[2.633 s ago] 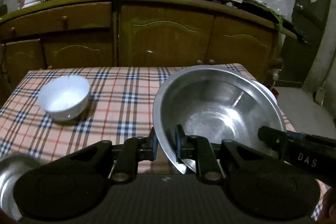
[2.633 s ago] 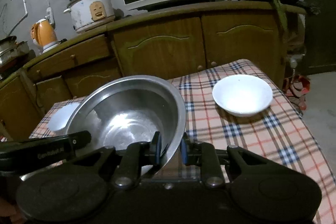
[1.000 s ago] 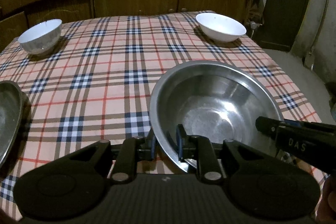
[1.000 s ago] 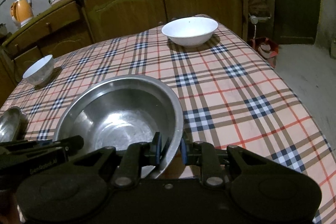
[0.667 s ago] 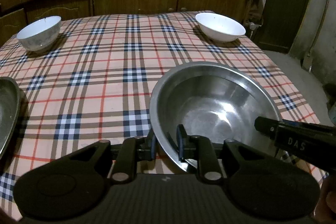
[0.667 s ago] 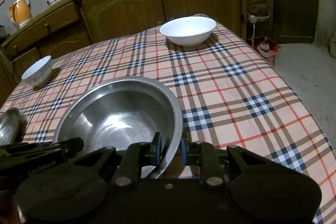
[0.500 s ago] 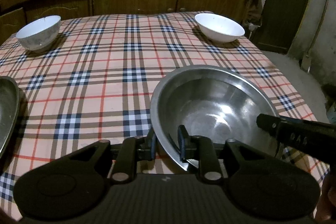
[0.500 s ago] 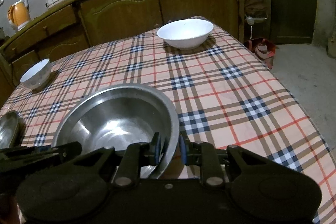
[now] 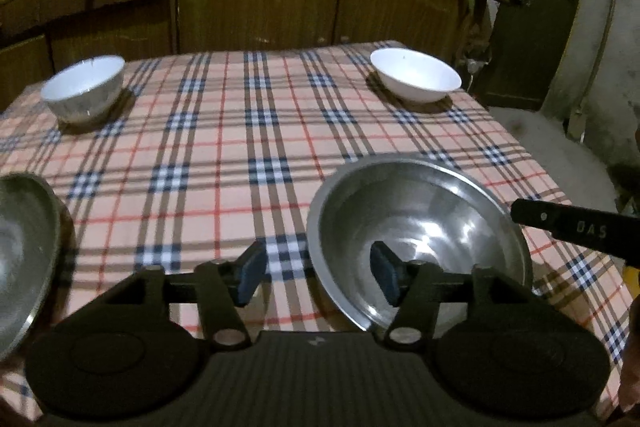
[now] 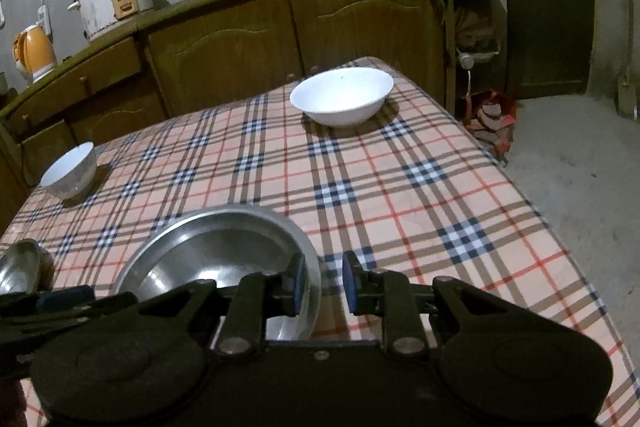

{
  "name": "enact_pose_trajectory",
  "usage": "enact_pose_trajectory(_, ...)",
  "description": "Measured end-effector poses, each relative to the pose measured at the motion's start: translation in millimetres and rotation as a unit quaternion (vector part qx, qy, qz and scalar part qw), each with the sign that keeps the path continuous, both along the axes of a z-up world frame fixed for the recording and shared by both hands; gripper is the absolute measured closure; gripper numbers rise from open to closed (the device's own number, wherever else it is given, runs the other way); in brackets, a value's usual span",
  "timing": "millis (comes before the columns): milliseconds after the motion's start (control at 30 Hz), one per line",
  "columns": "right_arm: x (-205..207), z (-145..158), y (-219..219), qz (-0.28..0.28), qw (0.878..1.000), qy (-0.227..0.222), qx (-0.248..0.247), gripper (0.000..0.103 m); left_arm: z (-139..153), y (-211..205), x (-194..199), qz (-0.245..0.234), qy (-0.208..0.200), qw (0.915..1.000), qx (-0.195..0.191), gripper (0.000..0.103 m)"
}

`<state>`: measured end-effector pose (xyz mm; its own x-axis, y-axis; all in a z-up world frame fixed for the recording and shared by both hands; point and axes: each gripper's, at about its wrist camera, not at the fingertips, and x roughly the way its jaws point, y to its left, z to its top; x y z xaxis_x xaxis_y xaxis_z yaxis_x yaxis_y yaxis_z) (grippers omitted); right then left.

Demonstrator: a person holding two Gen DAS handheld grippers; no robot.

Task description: Organize plates and bowls

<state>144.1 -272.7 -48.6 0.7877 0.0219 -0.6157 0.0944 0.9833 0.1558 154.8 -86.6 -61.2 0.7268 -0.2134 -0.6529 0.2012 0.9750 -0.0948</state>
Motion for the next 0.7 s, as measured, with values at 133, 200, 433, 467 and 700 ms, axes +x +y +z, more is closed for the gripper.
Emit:
enact_pose_trajectory(133,2.3,8.9,-1.9,-0.001,1.000,-0.008,0.000,0.074,11.0,4.1,6.5,0.004,-0.010,0.9999,0.002,0.040)
enact_pose_trajectory(200,3.5,13.7,-2.1,0.000,1.000,-0.014,-0.005,0.073,16.9,4.7,9.5,0.004,-0.017,0.9998,0.006,0.038)
enact_pose_trajectory(433,10.8,26.5,-6.9,-0.002,1.000,-0.026,-0.008,0.062,32.8,5.9,22.9,0.003,-0.028,0.9996,0.003,0.036)
enact_pose_trajectory(467,12.1,27.8,-7.8,-0.002,1.000,-0.027,-0.008,0.062,34.4,5.8,24.5,0.002,-0.029,0.9996,0.004,0.036)
enact_pose_trajectory(700,22.9,36.7,-15.3,-0.007,0.999,-0.035,-0.013,0.055,44.3,2.9,39.5,-0.002,-0.032,0.9995,0.004,0.035)
